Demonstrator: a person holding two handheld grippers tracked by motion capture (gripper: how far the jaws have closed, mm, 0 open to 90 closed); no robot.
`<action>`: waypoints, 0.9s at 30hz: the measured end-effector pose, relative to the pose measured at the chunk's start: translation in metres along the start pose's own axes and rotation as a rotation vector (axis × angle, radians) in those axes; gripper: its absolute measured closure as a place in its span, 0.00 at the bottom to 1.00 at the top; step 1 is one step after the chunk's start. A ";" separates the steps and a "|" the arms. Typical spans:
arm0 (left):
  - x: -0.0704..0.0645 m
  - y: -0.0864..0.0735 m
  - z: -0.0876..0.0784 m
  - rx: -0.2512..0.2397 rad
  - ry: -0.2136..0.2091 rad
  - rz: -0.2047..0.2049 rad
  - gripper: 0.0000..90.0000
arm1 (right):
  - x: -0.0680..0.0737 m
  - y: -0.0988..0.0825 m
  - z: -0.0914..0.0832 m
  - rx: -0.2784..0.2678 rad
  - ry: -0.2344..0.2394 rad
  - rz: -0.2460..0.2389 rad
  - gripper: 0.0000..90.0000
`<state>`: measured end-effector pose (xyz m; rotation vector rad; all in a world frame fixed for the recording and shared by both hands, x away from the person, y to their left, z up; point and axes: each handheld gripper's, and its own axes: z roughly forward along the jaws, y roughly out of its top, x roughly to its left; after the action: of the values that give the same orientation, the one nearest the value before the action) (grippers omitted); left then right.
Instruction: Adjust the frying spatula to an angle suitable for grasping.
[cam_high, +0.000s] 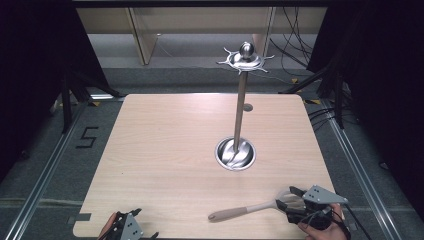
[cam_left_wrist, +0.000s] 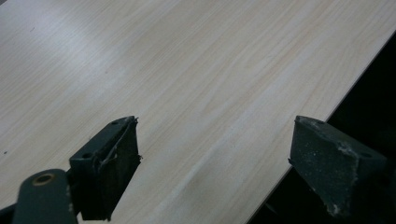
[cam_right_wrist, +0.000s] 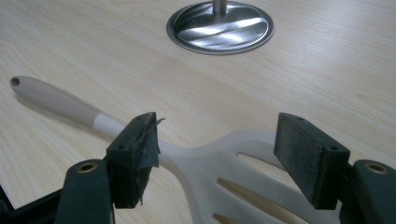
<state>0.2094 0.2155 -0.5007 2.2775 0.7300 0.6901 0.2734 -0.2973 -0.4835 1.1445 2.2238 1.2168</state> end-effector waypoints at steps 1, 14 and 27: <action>0.000 0.000 0.000 0.000 0.004 0.001 0.17 | 0.000 0.000 0.000 0.000 0.002 -0.002 0.35; -0.001 0.000 0.001 0.002 -0.004 -0.010 0.17 | 0.007 0.010 0.002 0.057 0.116 -0.084 0.32; -0.002 0.001 0.003 -0.008 0.014 -0.040 0.17 | 0.033 0.043 0.026 0.196 0.198 -0.289 0.33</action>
<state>0.2096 0.2123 -0.5027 2.2470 0.7769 0.6900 0.2903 -0.2449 -0.4605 0.7558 2.5952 1.0499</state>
